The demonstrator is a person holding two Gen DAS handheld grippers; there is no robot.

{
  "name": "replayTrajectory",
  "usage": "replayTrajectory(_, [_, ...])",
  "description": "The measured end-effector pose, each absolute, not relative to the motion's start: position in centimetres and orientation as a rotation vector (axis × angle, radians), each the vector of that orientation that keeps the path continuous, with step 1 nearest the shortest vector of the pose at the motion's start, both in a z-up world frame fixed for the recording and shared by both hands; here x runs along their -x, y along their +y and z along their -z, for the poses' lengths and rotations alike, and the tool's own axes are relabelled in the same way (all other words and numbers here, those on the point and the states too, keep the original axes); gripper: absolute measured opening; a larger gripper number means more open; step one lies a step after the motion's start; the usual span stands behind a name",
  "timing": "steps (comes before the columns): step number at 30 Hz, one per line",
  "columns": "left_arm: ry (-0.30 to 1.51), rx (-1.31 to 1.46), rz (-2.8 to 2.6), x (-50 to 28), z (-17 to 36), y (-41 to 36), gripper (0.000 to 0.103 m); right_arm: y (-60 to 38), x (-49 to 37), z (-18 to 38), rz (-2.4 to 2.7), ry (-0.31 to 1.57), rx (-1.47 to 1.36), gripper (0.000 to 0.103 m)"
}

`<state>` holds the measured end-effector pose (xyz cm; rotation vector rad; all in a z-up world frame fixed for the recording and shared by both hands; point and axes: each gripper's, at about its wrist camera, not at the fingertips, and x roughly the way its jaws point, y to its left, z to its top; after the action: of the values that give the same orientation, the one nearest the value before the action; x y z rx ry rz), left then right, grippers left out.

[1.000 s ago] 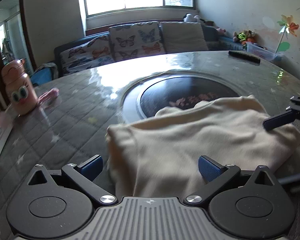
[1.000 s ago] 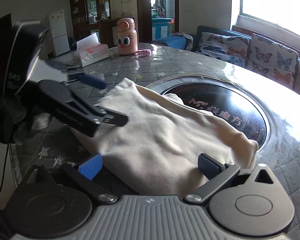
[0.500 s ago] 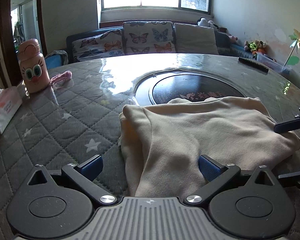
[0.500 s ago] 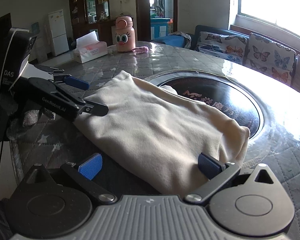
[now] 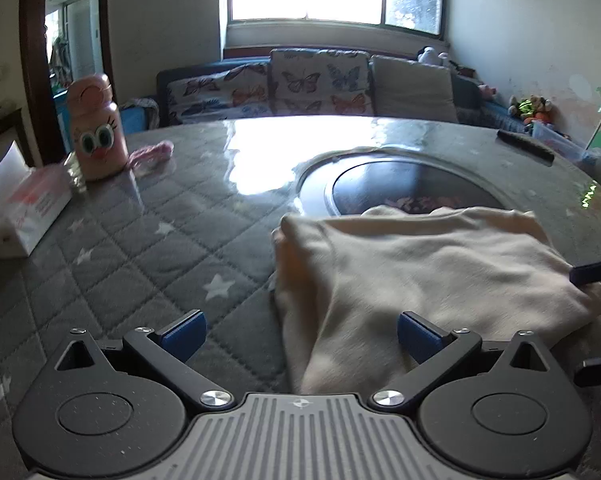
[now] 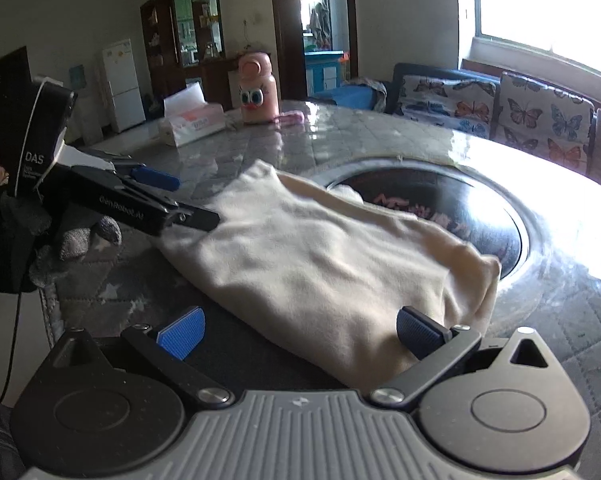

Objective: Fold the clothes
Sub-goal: 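Press the folded sweatshirt flat with both tools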

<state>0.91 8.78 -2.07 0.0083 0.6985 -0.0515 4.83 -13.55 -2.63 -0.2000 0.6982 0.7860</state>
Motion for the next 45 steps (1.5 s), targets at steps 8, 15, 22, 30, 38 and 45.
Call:
replayTrajectory(8, [0.706, -0.002, 0.043, -0.6, 2.2, 9.4, 0.103, -13.6, -4.6, 2.9, -0.792, 0.705, 0.210, 0.103])
replayTrajectory(15, [0.697, 0.002, 0.019, -1.3, 2.0, 9.9, 0.103, -12.2, -5.1, 2.3, -0.831, 0.676, 0.202, 0.103])
replayTrajectory(22, [0.711, 0.025, 0.018, -1.3, 2.5, 10.4, 0.103, -11.4, -5.3, 3.2, -0.847, 0.701, 0.217, 0.103])
replayTrajectory(30, [0.686, 0.023, 0.019, -1.4, 1.3, 10.2, 0.103, -11.2, -5.4, 2.4, -0.859, 0.697, 0.221, 0.103])
replayTrajectory(38, [0.699, 0.005, 0.013, -2.7, 1.5, 9.9, 0.103, -10.7, -6.4, 2.6, -0.851, 0.717, 0.213, 0.103])
replayTrajectory(45, [0.711, 0.002, 0.004, -3.1, 1.7, 10.1, 0.103, -11.1, -6.8, 3.0, -0.849, 0.742, 0.207, 0.103])
